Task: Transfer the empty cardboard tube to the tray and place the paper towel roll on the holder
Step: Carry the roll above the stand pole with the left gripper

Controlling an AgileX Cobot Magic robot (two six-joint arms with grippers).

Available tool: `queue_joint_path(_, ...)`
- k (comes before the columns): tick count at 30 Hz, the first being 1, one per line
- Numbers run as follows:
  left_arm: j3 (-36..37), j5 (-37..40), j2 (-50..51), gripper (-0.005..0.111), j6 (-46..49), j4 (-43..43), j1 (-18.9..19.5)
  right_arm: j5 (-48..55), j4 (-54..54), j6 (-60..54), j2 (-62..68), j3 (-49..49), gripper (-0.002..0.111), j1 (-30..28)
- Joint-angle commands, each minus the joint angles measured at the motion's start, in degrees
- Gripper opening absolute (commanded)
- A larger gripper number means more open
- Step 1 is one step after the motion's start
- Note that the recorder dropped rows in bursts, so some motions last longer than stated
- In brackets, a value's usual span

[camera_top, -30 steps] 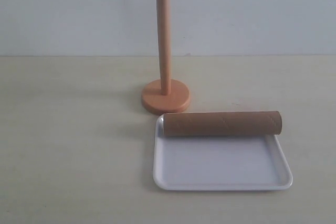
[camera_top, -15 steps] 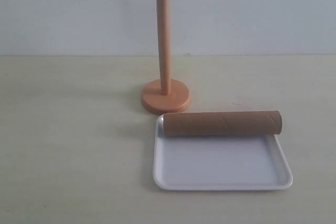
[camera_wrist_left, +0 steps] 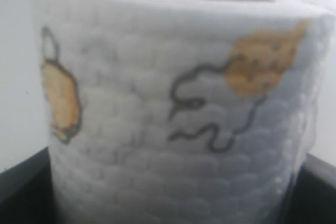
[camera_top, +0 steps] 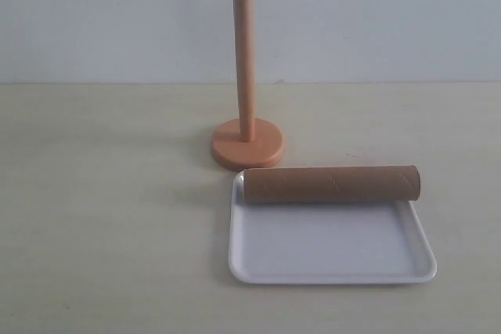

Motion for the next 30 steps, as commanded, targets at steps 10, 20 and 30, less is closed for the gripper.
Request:
queue_joint_path(10, -0.5, 1.5, -0.2, 0.004, 2.0, -0.6, -0.1, -0.8, -0.2, 0.2, -0.3, 0.0, 0.001, 0.0)
queue_joint_path(20, 6.4, 13.4, -2.3, 0.004, 6.2, -0.6, -4.5, -0.8, -0.2, 0.2, -0.3, 0.0, 0.001, 0.0)
queue_joint_path(30, 6.8, 14.5, -3.2, 0.004, 6.7, -0.6, -4.7, -0.8, -0.2, 0.2, -0.3, 0.0, 0.001, 0.0)
